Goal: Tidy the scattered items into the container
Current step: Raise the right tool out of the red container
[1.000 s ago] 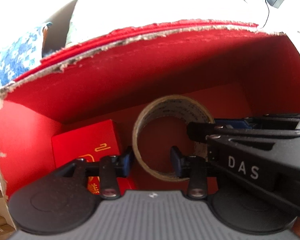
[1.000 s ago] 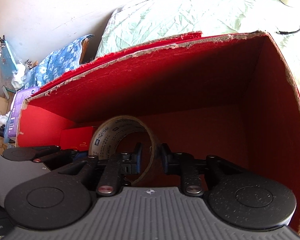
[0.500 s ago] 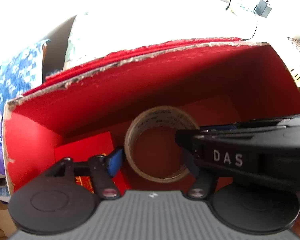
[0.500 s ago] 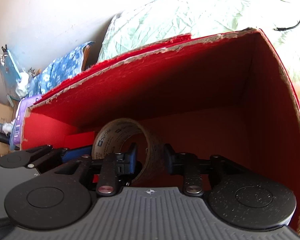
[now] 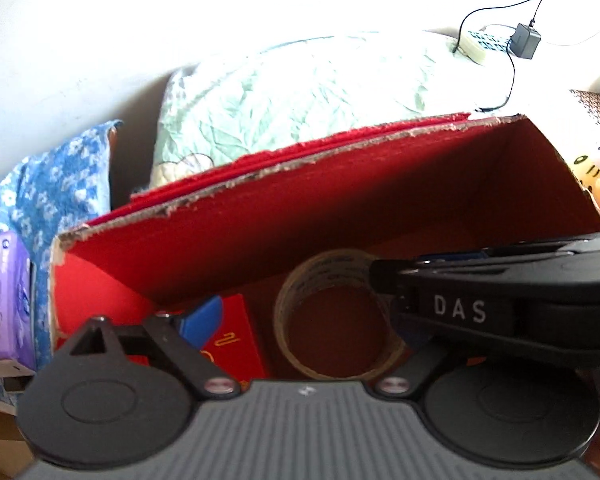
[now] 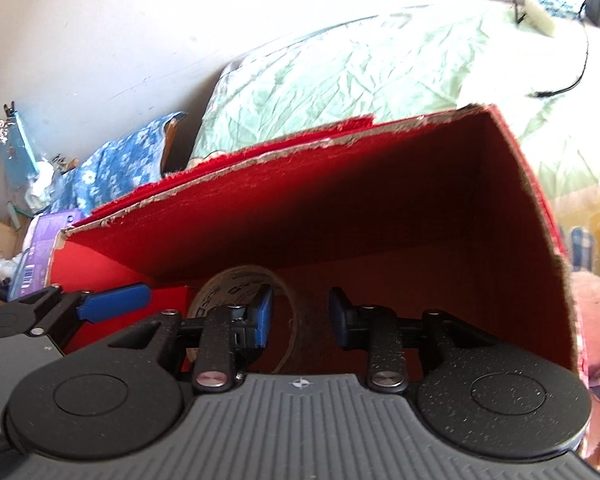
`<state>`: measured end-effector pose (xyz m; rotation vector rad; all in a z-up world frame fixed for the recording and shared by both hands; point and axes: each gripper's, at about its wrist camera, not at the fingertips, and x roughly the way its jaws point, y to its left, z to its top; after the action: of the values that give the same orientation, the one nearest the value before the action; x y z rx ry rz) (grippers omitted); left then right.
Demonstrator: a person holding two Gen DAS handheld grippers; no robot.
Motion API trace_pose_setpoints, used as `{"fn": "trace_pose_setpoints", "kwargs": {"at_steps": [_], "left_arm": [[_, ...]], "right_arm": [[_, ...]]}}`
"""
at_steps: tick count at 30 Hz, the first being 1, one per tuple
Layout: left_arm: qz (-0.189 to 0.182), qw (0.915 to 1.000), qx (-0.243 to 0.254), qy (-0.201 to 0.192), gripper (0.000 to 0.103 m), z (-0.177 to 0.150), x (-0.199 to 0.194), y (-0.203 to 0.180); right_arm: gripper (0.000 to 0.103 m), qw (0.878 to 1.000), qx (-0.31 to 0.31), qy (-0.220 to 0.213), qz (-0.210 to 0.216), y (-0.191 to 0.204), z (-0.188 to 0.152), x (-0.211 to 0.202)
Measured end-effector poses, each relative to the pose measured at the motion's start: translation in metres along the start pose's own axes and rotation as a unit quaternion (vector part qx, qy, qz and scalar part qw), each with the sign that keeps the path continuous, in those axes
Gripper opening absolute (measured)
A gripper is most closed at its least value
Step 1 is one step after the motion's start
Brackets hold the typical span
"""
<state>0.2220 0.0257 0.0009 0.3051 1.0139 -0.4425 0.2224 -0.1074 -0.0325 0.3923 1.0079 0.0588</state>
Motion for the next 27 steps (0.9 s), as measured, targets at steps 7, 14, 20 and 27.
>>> {"fn": "trace_pose_setpoints", "kwargs": {"at_steps": [7, 14, 20, 27], "left_arm": [[0.006, 0.9996, 0.0, -0.027, 0.093, 0.0, 0.034, -0.014], [-0.006, 0.9951, -0.002, -0.099, 0.093, -0.003, 0.03, -0.01], [-0.023, 0.9863, -0.005, -0.164, 0.094, -0.023, -0.015, -0.005], [-0.054, 0.9766, -0.007, -0.208, 0.098, -0.056, -0.061, 0.002]], "right_arm": [[0.05, 0.998, 0.007, -0.054, -0.039, 0.002, -0.01, -0.027], [0.059, 0.991, 0.006, -0.115, -0.07, 0.001, -0.026, -0.06], [0.063, 0.98, -0.016, -0.182, -0.072, 0.006, -0.041, -0.099], [0.063, 0.973, -0.065, -0.215, -0.045, 0.009, -0.073, -0.135]]}}
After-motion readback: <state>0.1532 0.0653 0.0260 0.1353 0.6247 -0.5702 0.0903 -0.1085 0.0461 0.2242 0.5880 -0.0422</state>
